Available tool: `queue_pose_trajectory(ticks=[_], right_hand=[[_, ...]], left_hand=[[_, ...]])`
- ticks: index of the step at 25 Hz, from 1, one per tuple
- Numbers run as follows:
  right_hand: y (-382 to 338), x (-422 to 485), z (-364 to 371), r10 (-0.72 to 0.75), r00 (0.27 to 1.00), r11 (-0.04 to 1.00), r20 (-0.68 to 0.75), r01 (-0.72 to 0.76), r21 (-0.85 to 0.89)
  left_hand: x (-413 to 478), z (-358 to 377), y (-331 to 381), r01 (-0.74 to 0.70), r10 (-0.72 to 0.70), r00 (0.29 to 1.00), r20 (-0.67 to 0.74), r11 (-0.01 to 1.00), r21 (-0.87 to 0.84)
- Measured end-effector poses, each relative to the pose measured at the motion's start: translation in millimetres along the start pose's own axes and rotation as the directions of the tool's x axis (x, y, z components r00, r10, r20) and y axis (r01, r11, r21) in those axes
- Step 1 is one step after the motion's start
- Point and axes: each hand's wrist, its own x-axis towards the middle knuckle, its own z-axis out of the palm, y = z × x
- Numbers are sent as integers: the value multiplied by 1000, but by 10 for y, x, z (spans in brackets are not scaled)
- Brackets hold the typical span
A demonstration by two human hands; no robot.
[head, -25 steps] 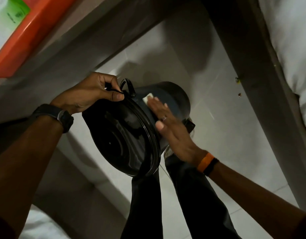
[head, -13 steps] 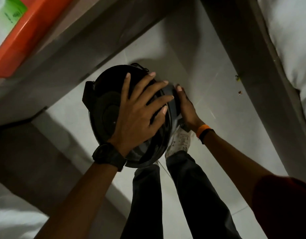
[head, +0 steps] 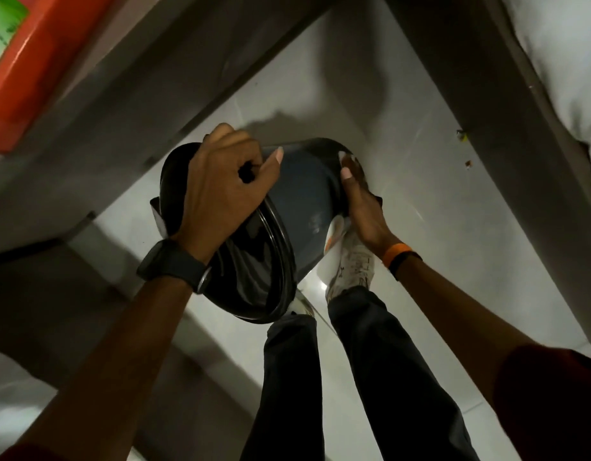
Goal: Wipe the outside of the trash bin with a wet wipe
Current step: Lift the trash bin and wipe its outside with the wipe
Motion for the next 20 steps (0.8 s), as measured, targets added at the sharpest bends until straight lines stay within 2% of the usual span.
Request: queue_pose_trajectory(ticks=[1,3,5,6,7,8,9,11,13,14,15,16,18,19,20], right_hand=[[-31,-124,81,-120,992,993,40,119,13],[-41,-509,309,-389,908,911,155,405,-84],[36,-826,469,-581,761,708,287,647,-282],[87,-893,499,-633,692,580,347,721,-379],[138,-882,489,-647,660,479,381,741,-470],[179,-805,438,-637,683,446,358,705,-551],[202,-662,355,-606,744,479,281,624,-617],[187,-329,120,-430,901,680,58,366,-635],[150,-98,-35,-225,970,868,-97,154,-471],[121,-108,-20,-193,974,909,-116,133,-394],[93,-206,57,-236,966,916,-105,185,-356],[64,-383,186,-348,936,881,-60,304,-362],[54,-846,472,-599,788,709,144,605,-362],[104,-954,523,-660,716,627,226,691,-359],[113,-917,477,-678,690,597,255,719,-356]], left_hand=[[28,-21,-33,21,-21,999,27,1000,-23],[65,-56,-87,75,-68,993,92,995,-66],[50,-73,-106,111,-97,985,145,990,-92],[40,-76,-101,113,-95,982,164,988,-102],[36,-73,-89,111,-91,979,181,988,-108],[33,-61,-80,110,-87,977,197,988,-109],[36,-43,-78,117,-91,973,211,987,-112],[44,-5,-82,160,-130,967,217,978,-130],[67,38,-77,215,-186,965,184,965,-150],[91,51,-62,235,-210,964,164,959,-158],[127,53,-54,250,-230,964,136,955,-157],[178,51,-62,263,-249,963,100,953,-153],[309,31,-76,302,-299,953,46,937,-175],[390,28,-82,328,-329,944,26,925,-192],[473,33,-99,354,-362,932,-1,913,-203]])
